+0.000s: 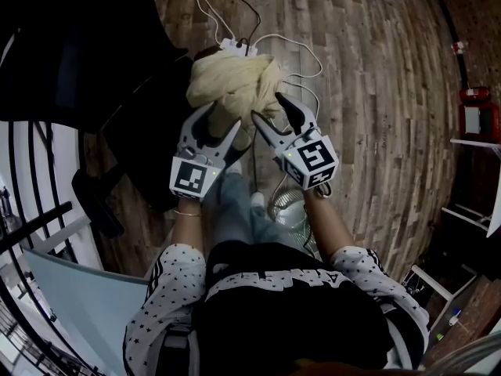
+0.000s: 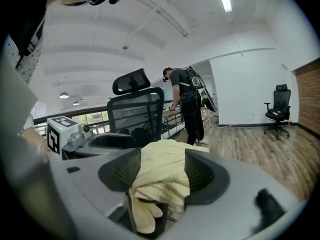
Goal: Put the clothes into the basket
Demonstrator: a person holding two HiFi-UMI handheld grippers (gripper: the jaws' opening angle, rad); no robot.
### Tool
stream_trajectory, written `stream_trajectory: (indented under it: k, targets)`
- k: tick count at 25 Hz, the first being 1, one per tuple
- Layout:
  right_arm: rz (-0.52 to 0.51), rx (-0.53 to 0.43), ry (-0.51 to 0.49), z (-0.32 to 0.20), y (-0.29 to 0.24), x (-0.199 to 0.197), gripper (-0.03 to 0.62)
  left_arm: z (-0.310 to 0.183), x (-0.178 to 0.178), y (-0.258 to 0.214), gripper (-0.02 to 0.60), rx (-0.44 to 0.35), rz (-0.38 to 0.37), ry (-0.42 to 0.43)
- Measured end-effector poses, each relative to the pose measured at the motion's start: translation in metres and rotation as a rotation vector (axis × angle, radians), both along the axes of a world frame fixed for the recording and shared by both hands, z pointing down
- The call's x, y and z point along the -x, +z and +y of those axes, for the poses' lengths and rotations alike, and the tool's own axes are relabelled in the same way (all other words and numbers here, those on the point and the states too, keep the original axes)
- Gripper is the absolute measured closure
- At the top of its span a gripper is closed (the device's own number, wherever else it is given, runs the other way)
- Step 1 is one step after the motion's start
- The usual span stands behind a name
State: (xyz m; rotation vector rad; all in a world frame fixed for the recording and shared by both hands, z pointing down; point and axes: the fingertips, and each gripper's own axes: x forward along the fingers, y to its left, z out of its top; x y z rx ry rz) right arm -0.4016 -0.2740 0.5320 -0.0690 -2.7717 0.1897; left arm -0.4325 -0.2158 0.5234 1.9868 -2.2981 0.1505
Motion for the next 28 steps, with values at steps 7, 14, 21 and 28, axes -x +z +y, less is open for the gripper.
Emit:
stream_trajectory:
  k: [7,14,21,28]
  targets:
    - [0.043,0.03,0.015,0.0,0.025,0.012,0.336,0.0,0.014,0.02,0.354,0.047,0.024,-0.002]
    - [0.096,0.026,0.015,0.0,0.047,0.021,0.333,-0.001,0.02,0.038,0.354,0.062,0.051,0.006]
    - [0.139,-0.003,-0.001,0.001,0.058,0.024,0.334,0.001,0.024,0.034,0.354,0.046,0.072,-0.01]
    - [0.14,-0.012,0.004,0.003,0.06,0.026,0.336,0.006,0.024,0.036,0.354,0.042,0.088,-0.013]
